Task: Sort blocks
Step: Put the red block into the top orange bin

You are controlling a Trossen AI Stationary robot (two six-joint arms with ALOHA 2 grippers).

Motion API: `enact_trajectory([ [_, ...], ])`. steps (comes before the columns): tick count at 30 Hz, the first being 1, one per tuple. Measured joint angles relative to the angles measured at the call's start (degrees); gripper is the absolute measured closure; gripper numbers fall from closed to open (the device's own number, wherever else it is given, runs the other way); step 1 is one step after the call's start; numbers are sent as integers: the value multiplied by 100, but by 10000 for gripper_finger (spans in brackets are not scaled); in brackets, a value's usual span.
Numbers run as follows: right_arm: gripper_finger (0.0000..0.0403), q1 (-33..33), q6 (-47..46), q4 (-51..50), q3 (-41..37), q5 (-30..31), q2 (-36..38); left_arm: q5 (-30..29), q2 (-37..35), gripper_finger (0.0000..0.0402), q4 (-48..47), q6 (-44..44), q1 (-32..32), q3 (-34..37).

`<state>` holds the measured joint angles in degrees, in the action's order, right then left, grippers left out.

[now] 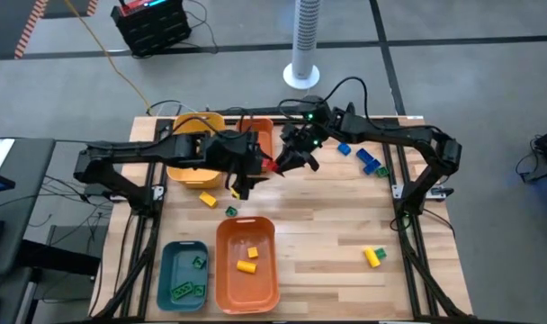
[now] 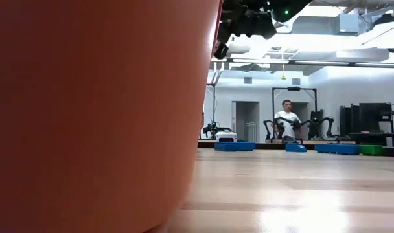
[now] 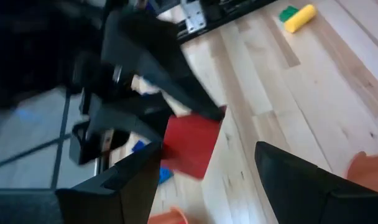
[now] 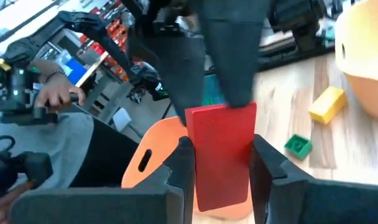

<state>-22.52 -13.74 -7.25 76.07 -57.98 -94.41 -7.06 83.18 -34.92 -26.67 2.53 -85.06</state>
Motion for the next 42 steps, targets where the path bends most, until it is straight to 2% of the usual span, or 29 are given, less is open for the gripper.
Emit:
enact_trajectory([
  [16,305,99,-296,-119,0,-205,-2,239,135,154,290,-601,-64,0],
  [25,305,120,-535,25,0,-214,-4,230,132,204,338,-682,-62,0],
  [32,302,270,-542,45,0,-212,-7,288,132,262,332,-680,-64,0],
  [36,274,306,-728,109,-4,-213,-7,534,130,290,328,-667,-64,0],
  [42,175,241,-1023,358,-7,-246,-11,576,132,291,321,-484,-61,0],
])
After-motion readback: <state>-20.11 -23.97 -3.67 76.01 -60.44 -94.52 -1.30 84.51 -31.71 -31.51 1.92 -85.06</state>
